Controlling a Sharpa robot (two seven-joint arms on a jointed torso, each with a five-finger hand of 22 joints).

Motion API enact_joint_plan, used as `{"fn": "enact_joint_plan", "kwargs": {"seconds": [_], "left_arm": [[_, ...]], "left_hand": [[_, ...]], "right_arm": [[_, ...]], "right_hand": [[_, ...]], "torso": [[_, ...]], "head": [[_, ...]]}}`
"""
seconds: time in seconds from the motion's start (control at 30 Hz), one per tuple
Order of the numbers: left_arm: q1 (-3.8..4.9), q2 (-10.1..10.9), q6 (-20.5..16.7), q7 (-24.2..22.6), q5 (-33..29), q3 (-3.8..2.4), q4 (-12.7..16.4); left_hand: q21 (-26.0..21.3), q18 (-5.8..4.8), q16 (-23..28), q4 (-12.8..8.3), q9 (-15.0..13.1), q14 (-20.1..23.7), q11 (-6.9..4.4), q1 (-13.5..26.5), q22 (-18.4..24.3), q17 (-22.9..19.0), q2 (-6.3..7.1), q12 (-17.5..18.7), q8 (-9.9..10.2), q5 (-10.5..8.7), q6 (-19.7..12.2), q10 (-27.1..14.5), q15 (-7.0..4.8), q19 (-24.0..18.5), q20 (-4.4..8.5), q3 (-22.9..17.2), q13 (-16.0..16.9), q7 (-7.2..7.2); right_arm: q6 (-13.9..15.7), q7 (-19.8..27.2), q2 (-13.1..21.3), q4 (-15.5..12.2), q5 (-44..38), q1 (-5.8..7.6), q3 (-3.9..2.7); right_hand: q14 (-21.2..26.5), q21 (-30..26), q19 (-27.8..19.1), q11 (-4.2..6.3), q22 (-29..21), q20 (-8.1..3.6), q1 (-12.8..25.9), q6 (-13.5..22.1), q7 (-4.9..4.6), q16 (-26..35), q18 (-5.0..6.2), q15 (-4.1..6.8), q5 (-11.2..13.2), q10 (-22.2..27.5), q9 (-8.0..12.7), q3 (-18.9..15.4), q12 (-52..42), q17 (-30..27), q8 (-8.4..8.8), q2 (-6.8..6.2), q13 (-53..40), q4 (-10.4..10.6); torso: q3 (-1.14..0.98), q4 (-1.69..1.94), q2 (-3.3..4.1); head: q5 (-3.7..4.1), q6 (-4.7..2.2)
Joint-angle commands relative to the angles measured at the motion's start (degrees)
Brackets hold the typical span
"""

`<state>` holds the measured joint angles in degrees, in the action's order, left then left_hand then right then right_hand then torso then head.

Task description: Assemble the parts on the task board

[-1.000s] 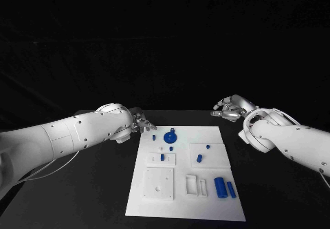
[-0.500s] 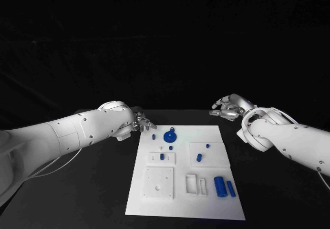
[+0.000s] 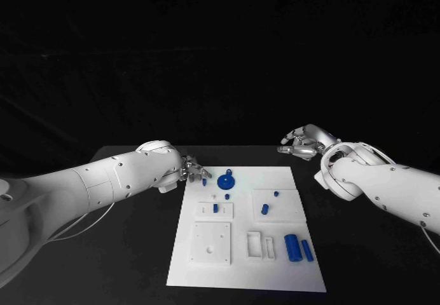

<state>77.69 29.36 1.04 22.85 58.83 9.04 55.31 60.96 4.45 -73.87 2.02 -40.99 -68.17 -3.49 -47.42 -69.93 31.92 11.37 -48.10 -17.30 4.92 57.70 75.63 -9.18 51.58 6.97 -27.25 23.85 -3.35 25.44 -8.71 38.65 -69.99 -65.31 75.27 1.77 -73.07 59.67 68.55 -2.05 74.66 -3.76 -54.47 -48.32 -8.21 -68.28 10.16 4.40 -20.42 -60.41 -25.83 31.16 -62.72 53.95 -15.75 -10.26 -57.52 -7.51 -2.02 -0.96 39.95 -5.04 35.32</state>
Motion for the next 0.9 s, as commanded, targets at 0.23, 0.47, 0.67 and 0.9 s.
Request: {"fn": "enact_joint_plan", "kwargs": {"seconds": [0.23,0.47,0.67,0.9], "left_arm": [[-0.47,-0.3,1.7,-1.3,-1.1,-0.03,-0.7],[-0.74,-0.7,2.3,-1.4,-2.1,-0.02,-0.9],[-0.84,-0.7,2.7,-1.4,-4.6,-0.02,-1.5],[-0.84,-1.0,2.7,-1.5,-5.7,-0.03,-2.4]], "left_hand": [[-0.2,-0.62,0.0,-0.1,-0.1,0.4,0.41,-0.1,-0.2,0.1,-1.04,0.0,0.0,-0.02,-0.1,-0.1,0.03,-0.6,7.1,0.8,0.1,-0.03],[-0.2,-0.63,0.0,-0.4,-0.1,0.5,0.42,-0.4,-0.3,0.2,-1.78,0.0,0.0,0.1,0.0,-0.1,0.03,-0.7,7.12,1.4,0.1,-0.02],[-0.2,-0.66,-0.1,-1.1,-0.1,0.5,0.42,-1.2,-0.5,0.3,-3.11,0.0,0.0,0.28,0.1,-0.1,0.03,-0.9,7.13,2.3,0.1,-0.01],[-0.3,-0.73,-0.1,-2.3,0.0,0.6,0.43,-2.1,-0.6,0.4,-5.21,0.0,0.1,0.39,0.1,-0.2,0.04,-1.0,7.12,3.3,0.2,-0.04]], "right_arm": [[-0.5,0.6,-0.1,-0.1,-0.1,-0.02,-0.02],[-0.5,0.6,-0.2,0.0,-0.1,-0.02,-0.02],[-0.5,0.6,-0.2,0.0,-0.1,-0.03,-0.02],[-0.5,0.6,-0.3,0.1,-0.1,-0.03,-0.02]], "right_hand": [[-0.3,-0.2,0.3,0.14,0.1,-0.13,-0.6,0.0,-0.27,0.2,4.84,0.05,-0.1,0.1,0.1,-0.1,-0.3,-0.1,0.27,0.13,0.1,0.1],[-0.4,-0.3,0.3,0.14,0.1,-0.13,-0.6,0.0,-0.27,0.2,4.84,0.05,-0.2,0.1,0.1,-0.1,-0.4,-0.1,0.28,0.14,0.1,0.1],[-0.4,-0.3,0.3,0.14,0.1,-0.13,-0.6,0.0,-0.27,0.2,4.84,0.05,-0.2,0.1,0.1,-0.1,-0.4,-0.1,0.28,0.15,0.1,0.1],[-0.4,-0.3,0.4,0.14,0.1,-0.13,-0.6,0.0,-0.27,0.2,4.84,0.05,-0.2,0.1,0.1,-0.1,-0.4,-0.1,0.28,0.16,0.1,0.1]], "torso": [[0.0,0.1,0.01],[0.03,0.07,-0.07],[-0.02,0.05,-0.12],[-0.01,0.04,-0.09]], "head": [[0.11,0.26],[0.1,0.43],[0.04,0.45],[0.11,0.45]]}}
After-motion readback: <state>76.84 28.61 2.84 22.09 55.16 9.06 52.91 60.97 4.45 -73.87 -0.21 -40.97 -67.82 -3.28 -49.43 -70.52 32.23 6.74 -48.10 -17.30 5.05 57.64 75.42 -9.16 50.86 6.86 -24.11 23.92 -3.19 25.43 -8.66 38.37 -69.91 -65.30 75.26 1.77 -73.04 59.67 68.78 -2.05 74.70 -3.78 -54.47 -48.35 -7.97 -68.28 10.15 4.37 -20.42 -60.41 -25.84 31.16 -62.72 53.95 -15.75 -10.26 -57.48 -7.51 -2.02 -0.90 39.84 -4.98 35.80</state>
